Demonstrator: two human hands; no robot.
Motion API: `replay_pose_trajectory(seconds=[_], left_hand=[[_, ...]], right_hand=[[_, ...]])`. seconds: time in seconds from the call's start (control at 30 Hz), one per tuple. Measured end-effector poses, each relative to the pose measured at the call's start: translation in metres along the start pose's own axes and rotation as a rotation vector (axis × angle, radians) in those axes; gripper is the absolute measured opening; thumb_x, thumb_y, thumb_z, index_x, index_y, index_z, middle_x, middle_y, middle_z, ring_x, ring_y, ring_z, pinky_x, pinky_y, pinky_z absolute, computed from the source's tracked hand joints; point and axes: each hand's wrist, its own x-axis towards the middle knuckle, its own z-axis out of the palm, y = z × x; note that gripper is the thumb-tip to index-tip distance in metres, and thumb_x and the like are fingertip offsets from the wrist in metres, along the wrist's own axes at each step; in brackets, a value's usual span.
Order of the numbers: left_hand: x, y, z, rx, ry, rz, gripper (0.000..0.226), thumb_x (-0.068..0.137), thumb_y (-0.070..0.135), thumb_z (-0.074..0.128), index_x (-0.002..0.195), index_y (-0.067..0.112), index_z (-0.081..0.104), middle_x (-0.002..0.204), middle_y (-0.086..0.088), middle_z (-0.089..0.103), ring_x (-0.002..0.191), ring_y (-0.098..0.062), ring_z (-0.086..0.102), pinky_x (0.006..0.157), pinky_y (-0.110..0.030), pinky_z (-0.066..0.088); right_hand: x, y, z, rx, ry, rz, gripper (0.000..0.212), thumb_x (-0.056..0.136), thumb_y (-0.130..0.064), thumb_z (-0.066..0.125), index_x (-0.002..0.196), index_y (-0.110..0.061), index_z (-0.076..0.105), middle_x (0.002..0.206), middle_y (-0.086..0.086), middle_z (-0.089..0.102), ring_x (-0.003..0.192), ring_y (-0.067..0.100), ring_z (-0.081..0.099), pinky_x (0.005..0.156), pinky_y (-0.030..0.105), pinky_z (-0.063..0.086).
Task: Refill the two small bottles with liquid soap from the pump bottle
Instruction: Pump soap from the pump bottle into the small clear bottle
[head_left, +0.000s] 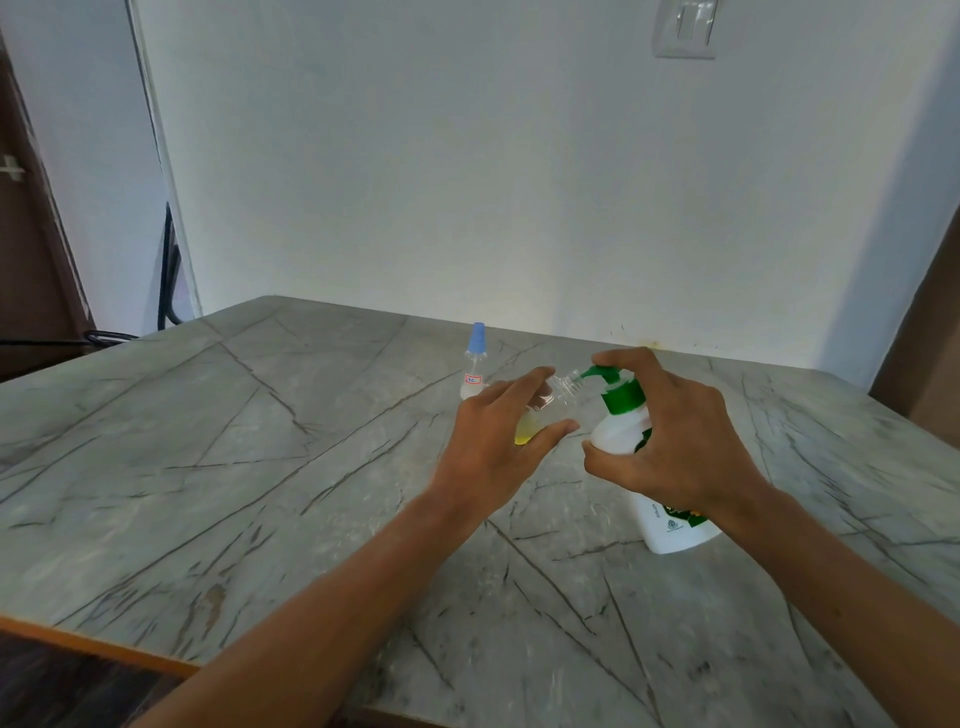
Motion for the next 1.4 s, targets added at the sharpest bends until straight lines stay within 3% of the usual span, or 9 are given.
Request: replay_pose_trajectory(seconds=[0.17, 0.33, 0.47, 0.6, 0.7, 0.93, 1.03, 1.3, 1.4], left_hand=[[0.0013, 0.0005, -0.0001, 0.005, 0.026, 0.003, 0.058, 0.078, 0.045, 0.07, 0.129, 0.022, 0.054, 0.107, 0.009, 0.066, 0.093, 0.0, 0.057, 0.085, -0.009, 0.044], [0.0033, -0.0005, -0.0025, 0.004, 0.05, 0.004, 0.059, 0.078, 0.046, 0.069, 0.128, 0.02, 0.055, 0.106, 0.007, 0.067, 0.092, -0.001, 0.059, 0.084, -0.011, 0.046], [0.0044, -0.0028, -0.0031, 0.023, 0.041, 0.003, 0.058, 0.078, 0.047, 0.069, 0.129, 0.021, 0.055, 0.106, 0.008, 0.067, 0.091, 0.0, 0.058, 0.084, -0.013, 0.047], [0.0044, -0.0021, -0.0031, 0.018, 0.042, 0.006, 0.058, 0.078, 0.047, 0.069, 0.128, 0.02, 0.055, 0.106, 0.007, 0.067, 0.091, -0.001, 0.058, 0.085, -0.016, 0.049], [0.0034, -0.0013, -0.0026, 0.019, 0.038, 0.013, 0.058, 0.078, 0.046, 0.069, 0.129, 0.02, 0.055, 0.106, 0.007, 0.067, 0.09, 0.002, 0.056, 0.083, -0.009, 0.045], [0.0003, 0.001, -0.0022, -0.009, 0.015, 0.02, 0.054, 0.078, 0.041, 0.073, 0.126, 0.021, 0.056, 0.104, 0.009, 0.065, 0.091, 0.003, 0.054, 0.081, -0.003, 0.041], [0.0004, 0.0021, -0.0015, -0.025, 0.012, 0.017, 0.055, 0.077, 0.042, 0.072, 0.126, 0.021, 0.056, 0.105, 0.01, 0.065, 0.092, 0.001, 0.057, 0.082, -0.007, 0.045], [0.0033, 0.0018, -0.0045, -0.029, 0.045, -0.017, 0.055, 0.076, 0.044, 0.073, 0.123, 0.021, 0.058, 0.104, 0.009, 0.068, 0.089, 0.003, 0.059, 0.08, 0.001, 0.04], [0.0031, 0.002, -0.0044, -0.042, 0.047, -0.019, 0.055, 0.076, 0.042, 0.074, 0.123, 0.02, 0.058, 0.104, 0.009, 0.068, 0.088, 0.003, 0.059, 0.081, 0.0, 0.041]], right_hand=[[-0.003, 0.0009, 0.0002, -0.027, 0.008, -0.004, 0.085, 0.061, -0.054, 0.074, 0.134, -0.041, 0.033, 0.099, -0.01, 0.064, 0.069, 0.009, 0.058, 0.064, 0.014, 0.044], [-0.0022, -0.0014, 0.0006, -0.069, -0.033, -0.005, 0.106, 0.064, -0.049, 0.077, 0.148, -0.048, 0.011, 0.107, -0.014, 0.059, 0.066, 0.009, 0.058, 0.064, 0.02, 0.053], [-0.0021, 0.0001, 0.0009, -0.069, -0.028, 0.001, 0.097, 0.063, -0.053, 0.074, 0.143, -0.047, 0.02, 0.106, -0.009, 0.064, 0.071, 0.011, 0.059, 0.067, 0.025, 0.055], [-0.0003, -0.0004, 0.0003, -0.05, -0.026, -0.006, 0.092, 0.06, -0.051, 0.076, 0.139, -0.042, 0.028, 0.096, -0.014, 0.06, 0.069, 0.008, 0.057, 0.065, 0.014, 0.045], [-0.0003, -0.0006, 0.0001, -0.039, -0.013, -0.006, 0.088, 0.06, -0.051, 0.077, 0.135, -0.04, 0.033, 0.093, -0.017, 0.057, 0.068, 0.008, 0.056, 0.064, 0.008, 0.039], [-0.0005, -0.0001, 0.0009, -0.008, 0.002, -0.004, 0.078, 0.06, -0.055, 0.073, 0.126, -0.038, 0.036, 0.097, -0.01, 0.063, 0.071, 0.011, 0.059, 0.068, 0.018, 0.045], [-0.0022, 0.0004, 0.0001, -0.022, 0.011, -0.009, 0.079, 0.061, -0.056, 0.072, 0.128, -0.038, 0.036, 0.098, -0.009, 0.064, 0.07, 0.011, 0.058, 0.065, 0.013, 0.041], [-0.0036, -0.0022, -0.0004, -0.069, -0.021, -0.024, 0.1, 0.063, -0.052, 0.072, 0.148, -0.044, 0.019, 0.108, -0.007, 0.065, 0.065, 0.01, 0.057, 0.063, 0.024, 0.054], [-0.0031, -0.0022, -0.0008, -0.077, -0.023, -0.019, 0.098, 0.062, -0.052, 0.072, 0.146, -0.043, 0.021, 0.105, -0.007, 0.065, 0.066, 0.01, 0.056, 0.062, 0.025, 0.054]])
